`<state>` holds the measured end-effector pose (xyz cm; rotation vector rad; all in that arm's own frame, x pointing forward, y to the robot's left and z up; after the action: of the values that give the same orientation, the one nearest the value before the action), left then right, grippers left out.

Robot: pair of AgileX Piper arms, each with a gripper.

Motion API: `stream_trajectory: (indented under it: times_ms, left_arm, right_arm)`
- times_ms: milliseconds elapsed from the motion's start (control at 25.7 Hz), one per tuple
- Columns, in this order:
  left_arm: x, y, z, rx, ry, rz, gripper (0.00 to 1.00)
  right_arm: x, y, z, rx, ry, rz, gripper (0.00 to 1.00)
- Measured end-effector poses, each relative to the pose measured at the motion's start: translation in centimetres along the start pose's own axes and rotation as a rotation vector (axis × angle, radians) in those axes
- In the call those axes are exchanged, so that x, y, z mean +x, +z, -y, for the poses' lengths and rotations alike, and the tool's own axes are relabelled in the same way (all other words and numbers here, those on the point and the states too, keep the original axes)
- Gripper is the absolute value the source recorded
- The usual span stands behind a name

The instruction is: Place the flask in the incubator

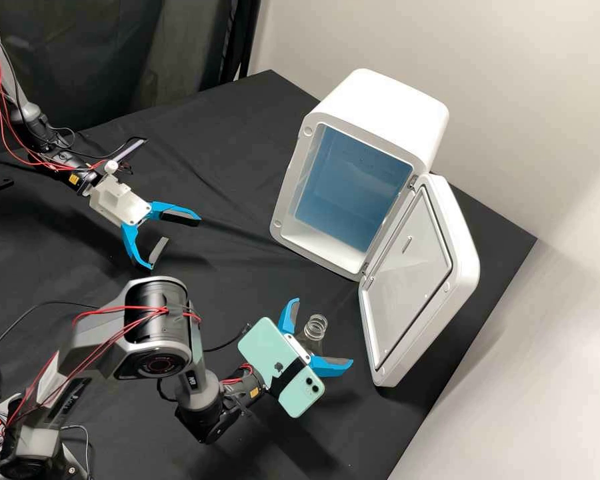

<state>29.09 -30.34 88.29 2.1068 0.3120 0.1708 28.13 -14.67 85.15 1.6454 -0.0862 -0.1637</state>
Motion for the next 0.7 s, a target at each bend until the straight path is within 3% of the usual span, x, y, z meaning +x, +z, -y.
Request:
stream_trajectory:
  times_ms: [78,233,311,700]
  left_arm:
    - [0.0,0.0,0.0,0.0,0.0,0.0,1.0]
    - [0.0,0.1,0.01,0.0,0.0,0.002,1.0]
    - [0.0,0.1,0.02,0.001,-0.001,0.003,1.0]
    - [0.1,0.4,0.06,0.003,-0.003,0.012,1.0]
  right_arm:
    - [0.3,0.2,0.6,-0.01,-0.017,0.003,1.0]
    - [1.1,0.6,1.8,-0.001,-0.048,0.009,1.0]
    - [1.8,1.0,2.4,-0.021,-0.041,0.012,1.0]
    - [2.2,1.1,2.7,-0.05,-0.043,0.004,1.0]
